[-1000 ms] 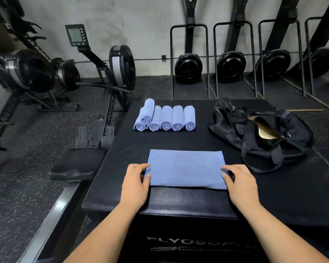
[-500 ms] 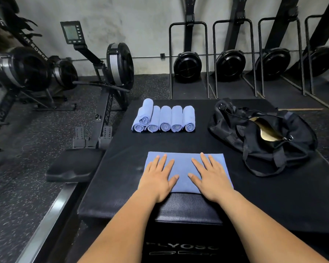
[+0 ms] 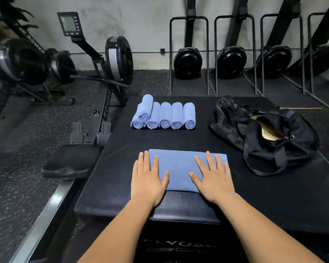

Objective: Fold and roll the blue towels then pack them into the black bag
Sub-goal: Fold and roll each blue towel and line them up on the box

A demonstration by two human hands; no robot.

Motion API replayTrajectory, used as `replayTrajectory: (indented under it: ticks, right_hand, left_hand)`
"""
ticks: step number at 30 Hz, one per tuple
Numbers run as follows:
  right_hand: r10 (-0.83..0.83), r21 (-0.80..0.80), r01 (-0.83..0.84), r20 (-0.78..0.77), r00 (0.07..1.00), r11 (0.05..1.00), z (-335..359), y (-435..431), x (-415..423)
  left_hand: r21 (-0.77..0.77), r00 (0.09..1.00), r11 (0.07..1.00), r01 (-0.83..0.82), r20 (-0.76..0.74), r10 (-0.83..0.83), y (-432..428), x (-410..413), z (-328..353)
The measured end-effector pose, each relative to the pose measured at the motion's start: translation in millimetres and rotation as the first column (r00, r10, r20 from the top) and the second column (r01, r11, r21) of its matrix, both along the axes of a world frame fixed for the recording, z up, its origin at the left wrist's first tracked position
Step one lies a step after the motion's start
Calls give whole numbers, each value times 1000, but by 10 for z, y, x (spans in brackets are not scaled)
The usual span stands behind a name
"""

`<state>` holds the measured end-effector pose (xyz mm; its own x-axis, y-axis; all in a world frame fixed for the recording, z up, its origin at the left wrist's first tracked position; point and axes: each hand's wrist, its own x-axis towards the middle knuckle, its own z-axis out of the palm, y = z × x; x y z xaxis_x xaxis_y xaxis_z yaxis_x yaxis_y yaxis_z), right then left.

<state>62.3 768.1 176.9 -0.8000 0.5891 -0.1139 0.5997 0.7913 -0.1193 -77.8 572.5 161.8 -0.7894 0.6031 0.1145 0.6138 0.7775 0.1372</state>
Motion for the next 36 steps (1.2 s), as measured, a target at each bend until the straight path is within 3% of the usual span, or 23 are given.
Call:
replayTrajectory:
  ticks: [2, 5, 7, 9, 10, 15, 18, 19, 21, 23, 25, 28, 31, 33, 36]
  right_hand:
    - [-68, -8, 69, 34, 997, 998, 32, -120, 8]
    - [-93, 61, 92, 16, 996, 994, 57, -230, -21]
    - [107, 124, -99, -59, 993, 987, 63, -185, -29]
    - [305, 66, -302, -52, 951, 951, 33, -117, -5]
    - [316, 19, -316, -42, 948, 949, 18, -120, 8]
    - [-87, -102, 80, -63, 994, 992, 19, -609, -143]
    - [-168, -291, 139, -75, 983, 947, 185, -905, -303]
    - [-125, -299, 92, -94, 988, 950, 250, -917, -336]
    - [72, -137, -91, -141, 987, 986, 293, -787, -352]
    - [292, 4, -293, -96, 952, 956, 237, -521, -293]
    - [374, 16, -374, -29, 927, 927, 110, -279, -190]
    - [300, 36, -298, -40, 953, 954, -38, -230, -141]
    - [114, 44, -111, -73, 991, 993, -94, -453, -232]
    - [5, 21, -3, -101, 995, 1000, -98, -589, -251]
    - [-29, -22, 27, -97, 995, 999, -67, -635, -245]
  left_hand:
    - [107, 998, 994, -35, -50, 40, -77, 39, -10]
    - [197, 989, 979, 57, -145, -29, -104, 46, -17]
    - [226, 985, 969, 105, -159, -70, -104, 53, -21]
    - [235, 985, 963, 131, -139, -100, -125, 54, -33]
    - [241, 985, 960, 141, -129, -113, -139, 49, -42]
    - [287, 986, 944, 164, -73, -149, -147, 28, -36]
    - [327, 988, 932, 156, -42, -151, -159, 19, -41]
    - [334, 987, 929, 157, -32, -155, -165, 13, -38]
    - [333, 986, 929, 159, -16, -163, -174, 13, -21]
    - [314, 985, 935, 165, -8, -171, -175, 23, 2]
    - [304, 984, 937, 174, -5, -181, -174, 32, 13]
    - [298, 980, 936, 188, 2, -198, -175, 16, 25]
    - [287, 970, 928, 236, -11, -243, -174, 31, 52]
    - [251, 934, 900, 357, -69, -351, -166, 67, 59]
    - [126, 855, 846, 518, -96, -509, -149, 108, 53]
